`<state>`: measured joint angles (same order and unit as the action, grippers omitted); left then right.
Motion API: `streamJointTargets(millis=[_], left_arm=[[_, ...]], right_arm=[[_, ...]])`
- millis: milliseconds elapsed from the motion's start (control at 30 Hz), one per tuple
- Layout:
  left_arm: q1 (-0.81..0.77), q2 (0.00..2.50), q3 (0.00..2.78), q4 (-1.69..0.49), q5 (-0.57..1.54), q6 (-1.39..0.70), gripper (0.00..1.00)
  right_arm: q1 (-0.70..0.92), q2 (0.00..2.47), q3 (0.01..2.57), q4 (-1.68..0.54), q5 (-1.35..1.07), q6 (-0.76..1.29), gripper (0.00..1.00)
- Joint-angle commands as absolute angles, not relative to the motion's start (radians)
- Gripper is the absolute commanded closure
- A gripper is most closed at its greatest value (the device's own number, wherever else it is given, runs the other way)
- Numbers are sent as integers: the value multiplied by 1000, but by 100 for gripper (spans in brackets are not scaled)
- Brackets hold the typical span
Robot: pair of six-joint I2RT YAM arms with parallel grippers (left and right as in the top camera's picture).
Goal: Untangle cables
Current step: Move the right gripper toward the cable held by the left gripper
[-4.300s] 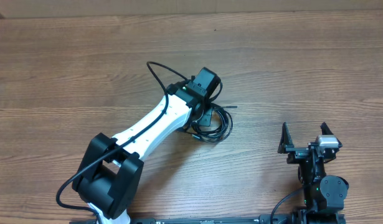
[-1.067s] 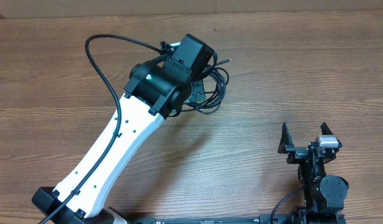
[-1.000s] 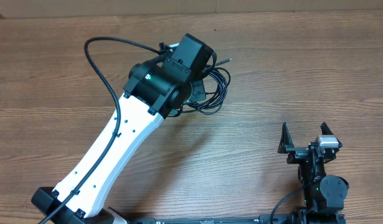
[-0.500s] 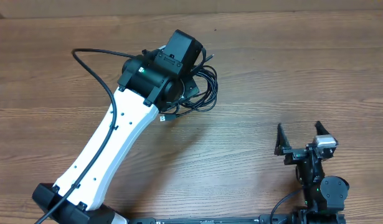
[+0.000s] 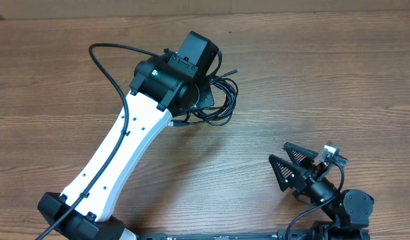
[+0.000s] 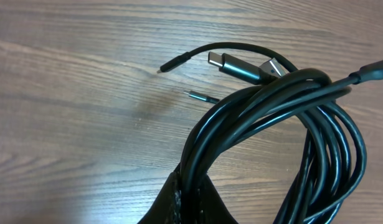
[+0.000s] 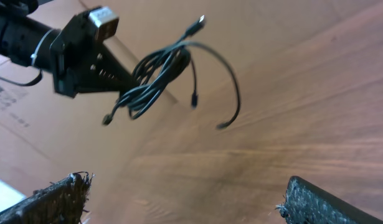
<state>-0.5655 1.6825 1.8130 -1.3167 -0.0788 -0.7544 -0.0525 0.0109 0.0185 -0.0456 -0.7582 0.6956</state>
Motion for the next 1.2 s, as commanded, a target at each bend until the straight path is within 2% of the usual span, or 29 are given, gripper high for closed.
streamJointTargets(millis=[0, 167, 333, 433, 533, 600, 667, 767, 967, 1167], left_arm=[[-565, 1681, 1826, -1289, -53, -656, 96], [-566, 1681, 1826, -1260, -51, -657, 96], [-566, 1681, 1822, -1237, -52, -657, 96], [-566, 1683, 1819, -1229, -51, -657, 96], [-572, 1695, 1819, -1222, -50, -657, 96], [-577, 1702, 1819, -1221, -46, -657, 96], [-583, 1713, 1819, -1213, -17, -645, 96], [-592, 1733, 1819, -1192, 70, -583, 96], [-609, 1747, 1819, -1190, 122, -545, 96], [-637, 1747, 1819, -1132, 235, -448, 96]], right_arm=[[-57, 4, 55, -88, -755, 738, 0], [-57, 58, 181, -337, -612, 732, 0], [-54, 189, 326, -481, -613, 732, 1], [-54, 260, 392, -438, -762, 732, 0], [-54, 289, 400, -251, -953, 738, 0], [-54, 291, 400, -190, -942, 773, 1], [-54, 292, 400, -161, -885, 819, 9], [-54, 296, 400, -166, -822, 895, 15], [-54, 353, 400, -171, -746, 896, 30], [-38, 500, 400, -151, -741, 936, 42]])
